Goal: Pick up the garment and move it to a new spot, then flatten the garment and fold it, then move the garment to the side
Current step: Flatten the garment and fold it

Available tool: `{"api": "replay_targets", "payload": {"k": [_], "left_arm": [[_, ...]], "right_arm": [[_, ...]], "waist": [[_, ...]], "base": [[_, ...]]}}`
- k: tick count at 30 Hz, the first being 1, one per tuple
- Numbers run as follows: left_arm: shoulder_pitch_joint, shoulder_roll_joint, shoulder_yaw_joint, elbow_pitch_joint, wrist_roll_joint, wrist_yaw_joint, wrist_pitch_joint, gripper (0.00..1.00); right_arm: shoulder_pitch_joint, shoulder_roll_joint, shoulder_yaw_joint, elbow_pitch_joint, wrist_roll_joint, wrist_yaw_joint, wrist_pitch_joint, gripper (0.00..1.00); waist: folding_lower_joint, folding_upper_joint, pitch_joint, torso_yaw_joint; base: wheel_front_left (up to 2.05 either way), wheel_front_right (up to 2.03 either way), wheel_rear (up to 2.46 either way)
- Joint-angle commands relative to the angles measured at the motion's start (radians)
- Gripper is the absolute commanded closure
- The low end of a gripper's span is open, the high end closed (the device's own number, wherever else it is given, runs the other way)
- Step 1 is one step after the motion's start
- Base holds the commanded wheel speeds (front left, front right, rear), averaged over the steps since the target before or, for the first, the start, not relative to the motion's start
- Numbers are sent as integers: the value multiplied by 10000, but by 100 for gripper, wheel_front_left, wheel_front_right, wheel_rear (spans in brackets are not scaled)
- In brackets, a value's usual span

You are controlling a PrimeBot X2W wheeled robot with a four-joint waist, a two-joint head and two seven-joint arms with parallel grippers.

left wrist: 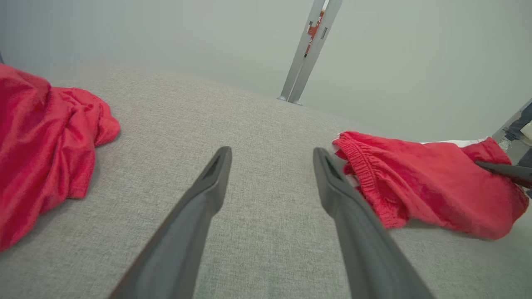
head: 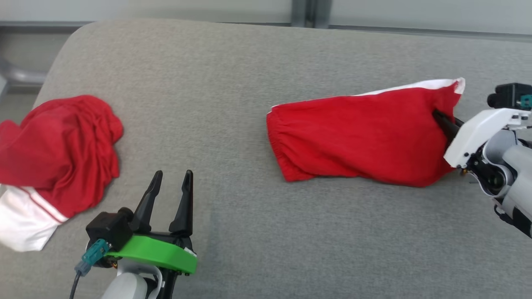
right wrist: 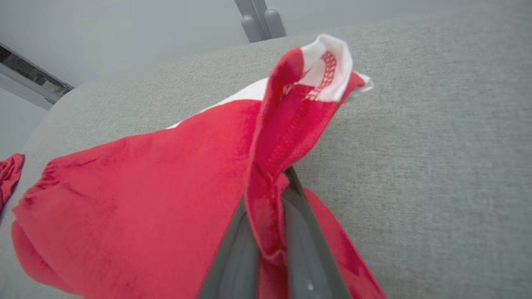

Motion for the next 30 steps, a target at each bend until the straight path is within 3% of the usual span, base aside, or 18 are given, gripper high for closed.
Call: {"api": "replay_targets", "payload": {"k": [1,8,13,20,30], "left_arm": [[175,125,55,-55,169,75,-4,0],[387,146,266,-445,1035,253,-4,0],[578,-125,386,-438,1369,155,-4,0],[756,-426,350,-120,1465,-97,-3,0],[695,-617,275,357,1536,-309,-3,0]], "right_arm": [[224,-73,1,-17,53,1,-103,100],[125,-304,149,112,-292,1,-339,100],[-313,14,519,322,-1019,1,-93,100],[-783,1148,755,683,-1469,1,846,100],[-552,2875,827,1303,-1633,1,899,100]], "waist": [[0,0,-309,-665],[0,0,-475,-1064],[0,0,-761,-1007],[0,0,-1104,-500],[0,0,-1190,303]], "base": [[0,0,0],[0,0,0],[0,0,0],[0,0,0],[0,0,0]]}}
